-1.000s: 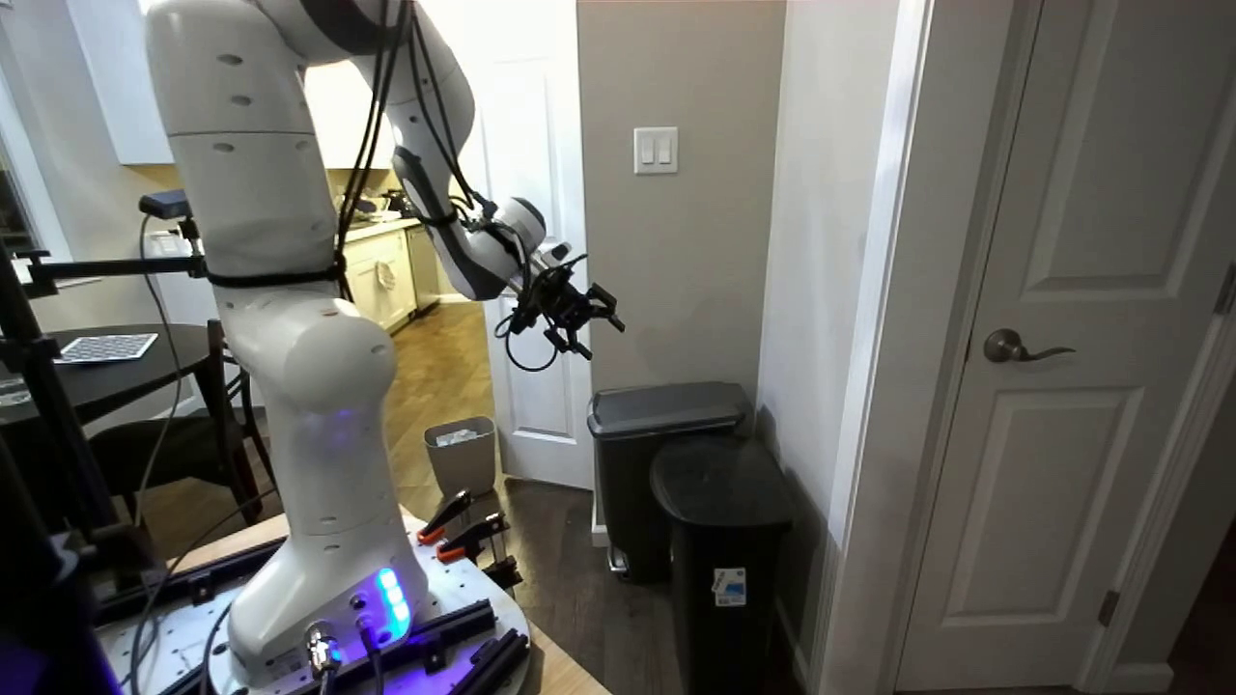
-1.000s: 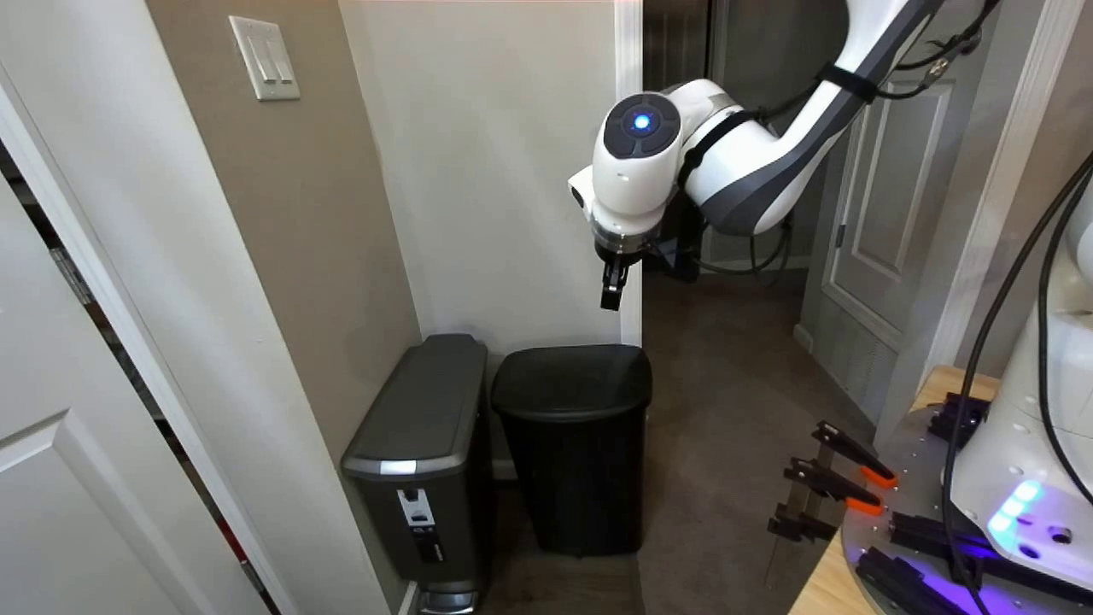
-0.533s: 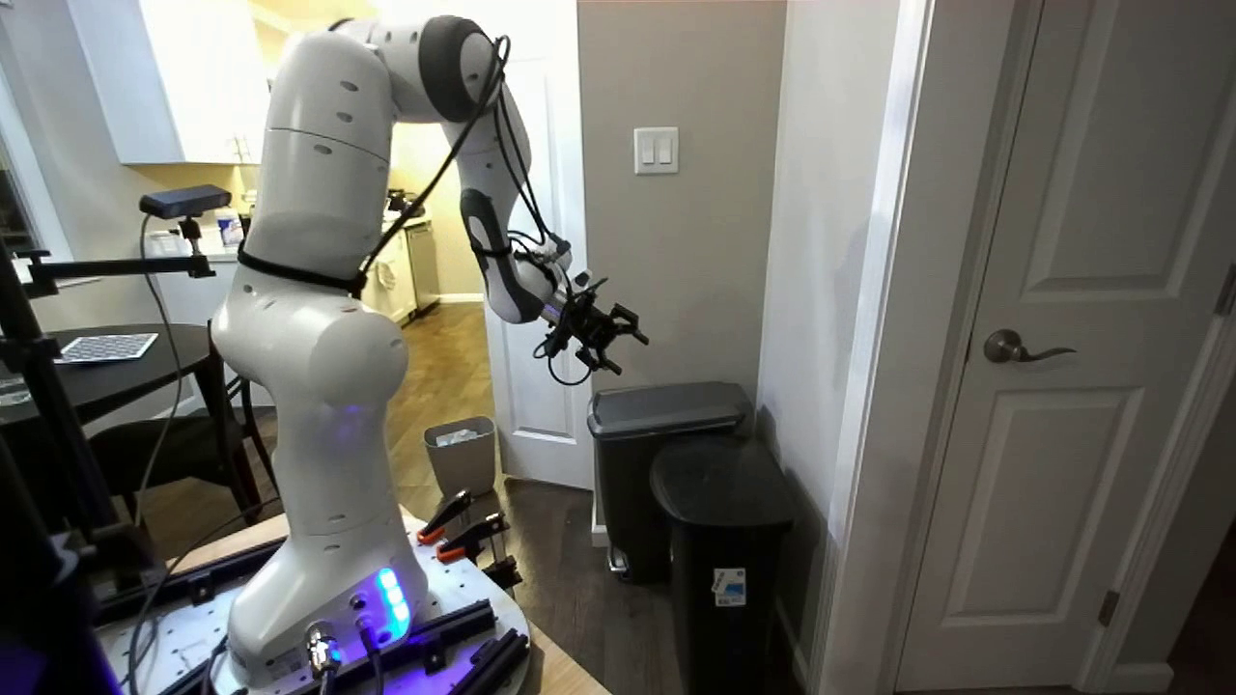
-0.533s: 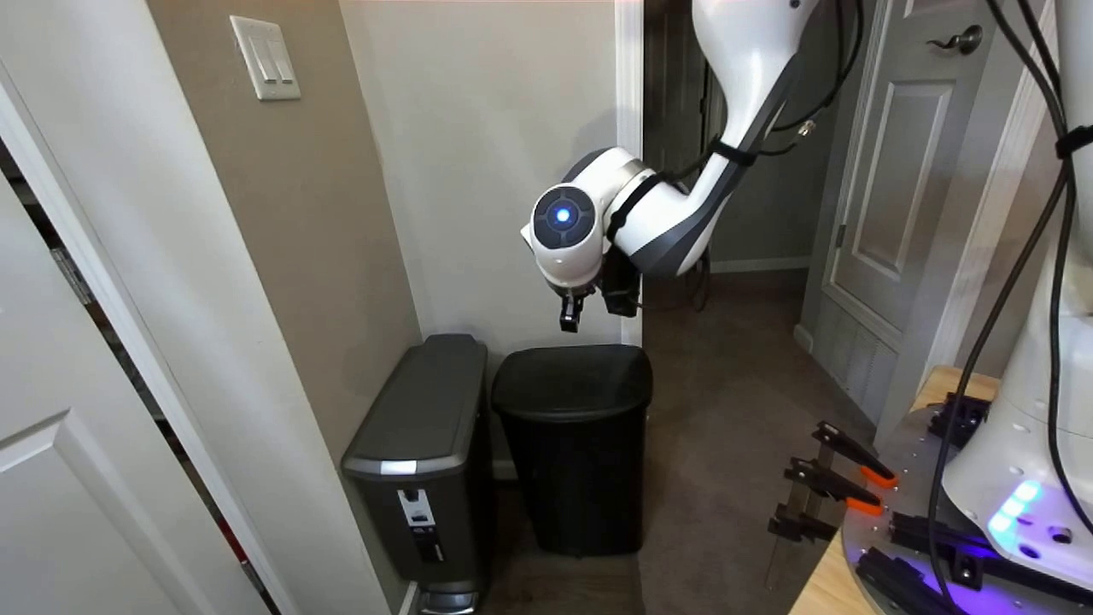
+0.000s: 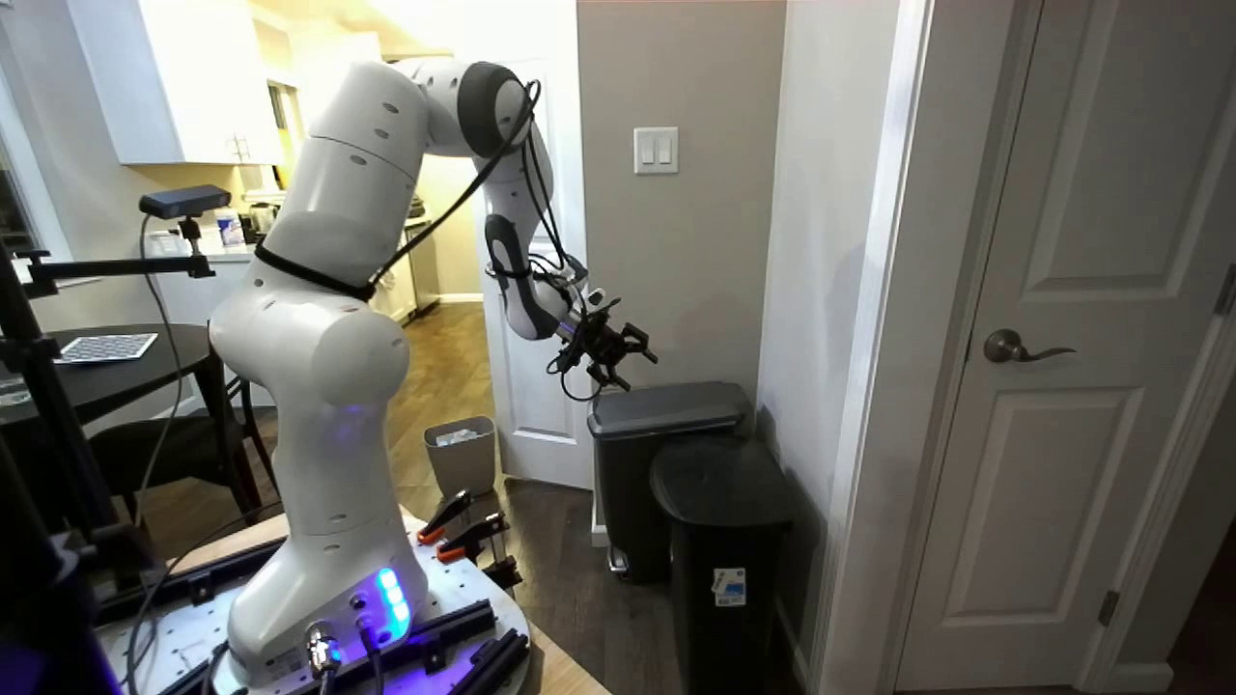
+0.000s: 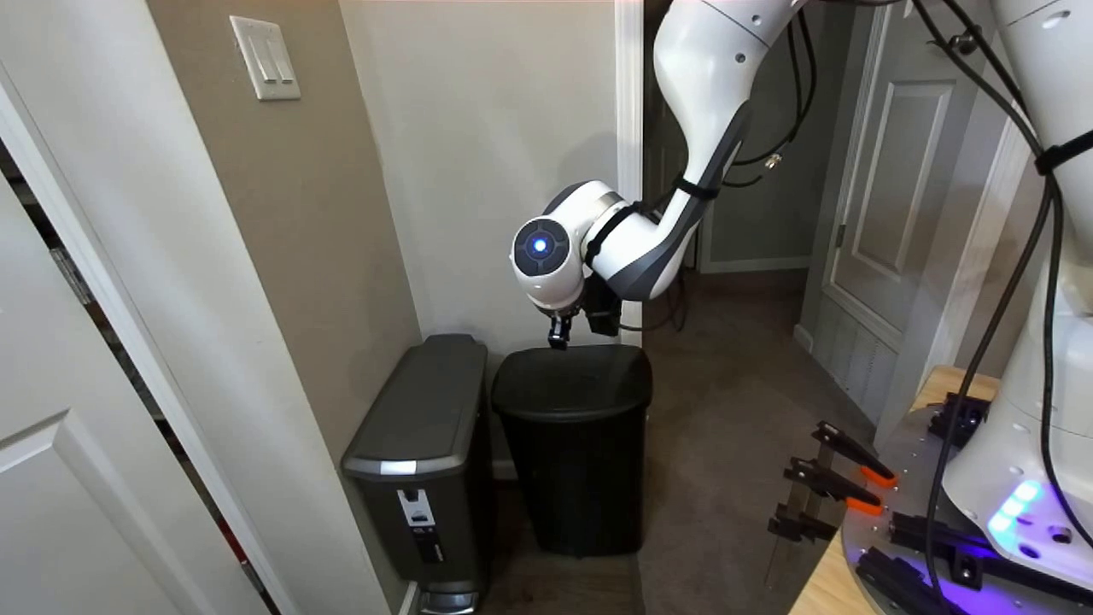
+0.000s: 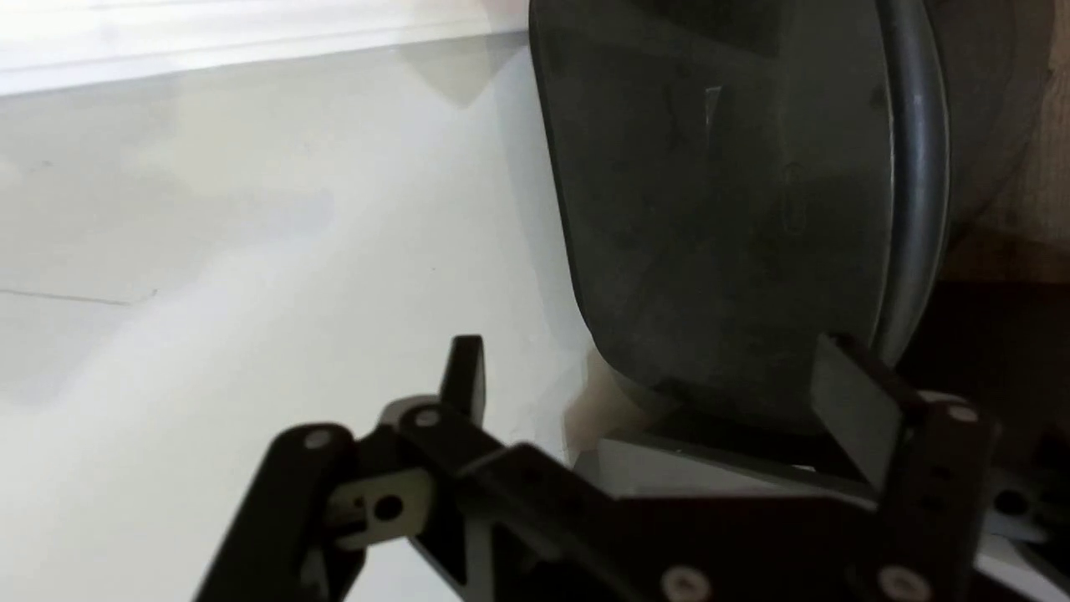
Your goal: Open the lid of the black bin
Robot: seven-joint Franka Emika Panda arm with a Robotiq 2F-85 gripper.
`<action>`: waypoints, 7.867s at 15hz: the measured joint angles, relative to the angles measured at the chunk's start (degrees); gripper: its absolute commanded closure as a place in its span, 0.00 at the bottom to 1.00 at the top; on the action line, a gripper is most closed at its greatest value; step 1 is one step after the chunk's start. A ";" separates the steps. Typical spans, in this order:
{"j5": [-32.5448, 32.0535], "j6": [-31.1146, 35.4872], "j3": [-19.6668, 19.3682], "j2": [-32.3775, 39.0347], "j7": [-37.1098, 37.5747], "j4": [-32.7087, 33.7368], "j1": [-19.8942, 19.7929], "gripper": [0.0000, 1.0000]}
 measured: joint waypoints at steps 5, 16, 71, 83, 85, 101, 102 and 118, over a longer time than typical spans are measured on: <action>0.00 0.00 -0.02 0.01 0.00 0.01 0.03 0.00; 1.20 -2.04 -3.05 18.31 -8.20 16.78 1.48 0.00; 16.07 -22.00 -12.54 51.58 -35.62 60.41 12.28 0.00; 16.06 -21.74 -15.02 41.75 -35.09 52.83 10.71 0.00; 16.06 -21.56 -15.15 39.91 -34.67 50.75 9.92 0.00; 16.06 -15.34 -15.03 33.84 -32.41 43.39 6.56 0.00; 16.06 -15.34 -15.03 33.84 -32.41 43.39 6.56 0.00; 19.77 -11.68 -13.88 28.47 -32.49 44.10 1.82 0.00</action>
